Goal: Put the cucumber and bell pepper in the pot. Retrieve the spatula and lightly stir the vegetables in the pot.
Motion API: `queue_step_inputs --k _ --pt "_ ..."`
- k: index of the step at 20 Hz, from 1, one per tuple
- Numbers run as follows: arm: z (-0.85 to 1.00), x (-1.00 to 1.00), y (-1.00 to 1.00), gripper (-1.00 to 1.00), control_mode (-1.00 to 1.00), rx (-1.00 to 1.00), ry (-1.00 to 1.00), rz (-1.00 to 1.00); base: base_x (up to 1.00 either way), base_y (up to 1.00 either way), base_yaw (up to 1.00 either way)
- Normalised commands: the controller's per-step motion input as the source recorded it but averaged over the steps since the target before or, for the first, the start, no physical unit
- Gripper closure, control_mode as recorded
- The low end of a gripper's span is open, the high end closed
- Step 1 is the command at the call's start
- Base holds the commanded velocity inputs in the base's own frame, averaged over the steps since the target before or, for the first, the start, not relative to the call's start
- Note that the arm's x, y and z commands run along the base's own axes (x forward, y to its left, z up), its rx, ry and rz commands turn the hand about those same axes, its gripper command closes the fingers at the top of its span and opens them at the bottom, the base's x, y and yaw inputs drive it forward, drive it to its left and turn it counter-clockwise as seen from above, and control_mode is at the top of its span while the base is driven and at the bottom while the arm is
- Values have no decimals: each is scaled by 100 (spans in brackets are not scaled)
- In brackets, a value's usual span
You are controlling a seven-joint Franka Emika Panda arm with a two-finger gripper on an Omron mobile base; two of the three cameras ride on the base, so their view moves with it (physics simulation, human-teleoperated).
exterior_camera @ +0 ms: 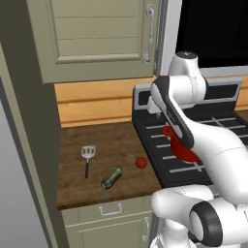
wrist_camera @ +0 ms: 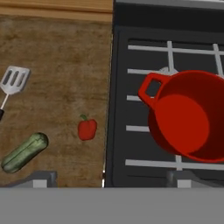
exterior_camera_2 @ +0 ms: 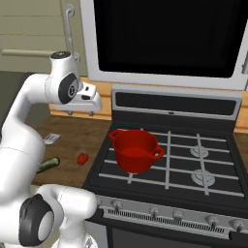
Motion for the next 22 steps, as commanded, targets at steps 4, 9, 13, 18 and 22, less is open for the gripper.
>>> queue_step_inputs --k 4,9,13,18,22 --pt "-3 -2 30 -100 -100 0 0 0 0 0 0" --pt "-4 -12 34 -100 -100 0 0 0 0 0 0" --pt "-17 -11 41 -100 -100 0 1 0 0 0 0" --pt "-49 0 63 -100 -100 0 14 0 0 0 0" --pt "-56 0 40 -100 -100 0 7 0 0 0 0"
